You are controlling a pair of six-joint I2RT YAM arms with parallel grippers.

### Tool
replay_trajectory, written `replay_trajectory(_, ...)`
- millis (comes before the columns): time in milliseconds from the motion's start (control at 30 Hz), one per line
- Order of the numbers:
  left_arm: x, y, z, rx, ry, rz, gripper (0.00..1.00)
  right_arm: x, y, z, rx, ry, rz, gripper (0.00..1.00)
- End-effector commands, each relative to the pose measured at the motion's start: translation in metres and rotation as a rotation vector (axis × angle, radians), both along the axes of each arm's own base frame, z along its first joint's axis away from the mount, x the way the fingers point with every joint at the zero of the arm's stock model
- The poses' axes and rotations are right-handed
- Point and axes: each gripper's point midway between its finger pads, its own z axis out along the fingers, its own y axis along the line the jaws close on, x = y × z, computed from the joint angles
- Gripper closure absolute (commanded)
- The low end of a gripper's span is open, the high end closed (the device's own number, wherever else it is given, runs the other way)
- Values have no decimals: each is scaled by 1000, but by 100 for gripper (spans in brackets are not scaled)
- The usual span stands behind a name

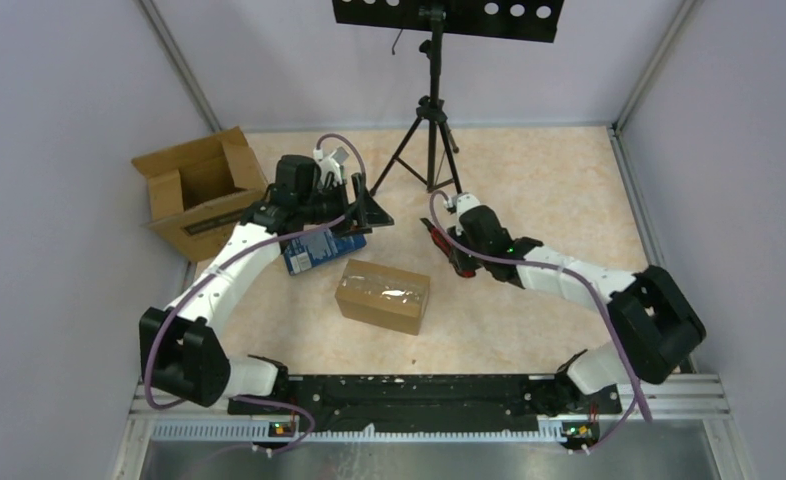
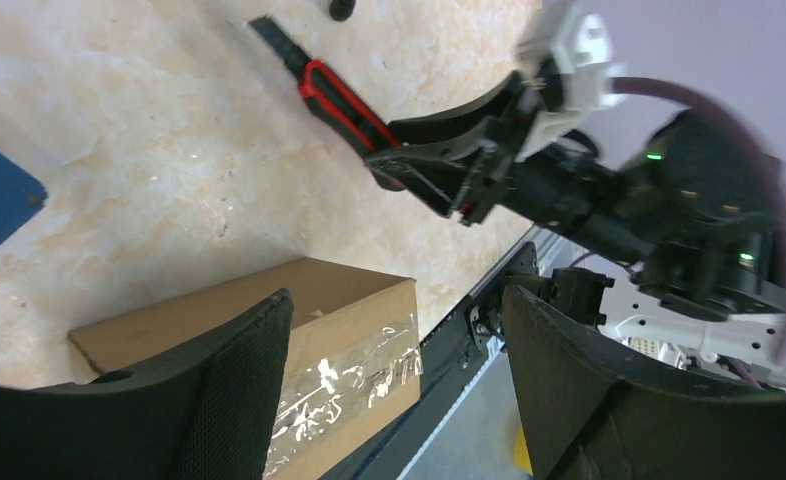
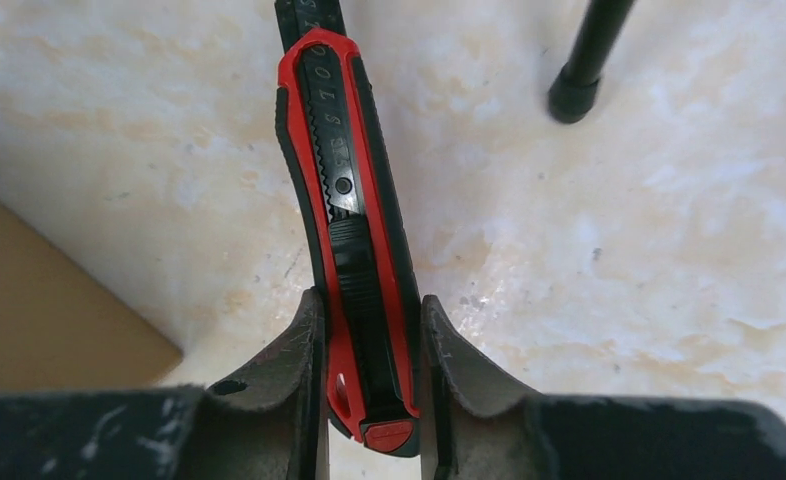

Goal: Unpack the express box
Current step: Pick up the knife at the center of the board.

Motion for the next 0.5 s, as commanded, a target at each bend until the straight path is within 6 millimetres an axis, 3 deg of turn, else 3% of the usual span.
replay_trajectory(0, 11, -18, 22, -53, -59, -26, 21, 15, 7, 85, 110, -185, -20, 100)
replay_trajectory(167, 14, -37, 30, -90, -68, -55, 22, 10, 8, 129, 160, -238, 3, 100)
replay_trajectory(333, 13, -61, 38, -121, -78, -104, 23, -1, 25, 173, 211, -288, 55, 100)
replay_trajectory(467, 15, -71, 40, -138, -81, -113, 26, -9, 38, 191, 199, -300, 86, 100)
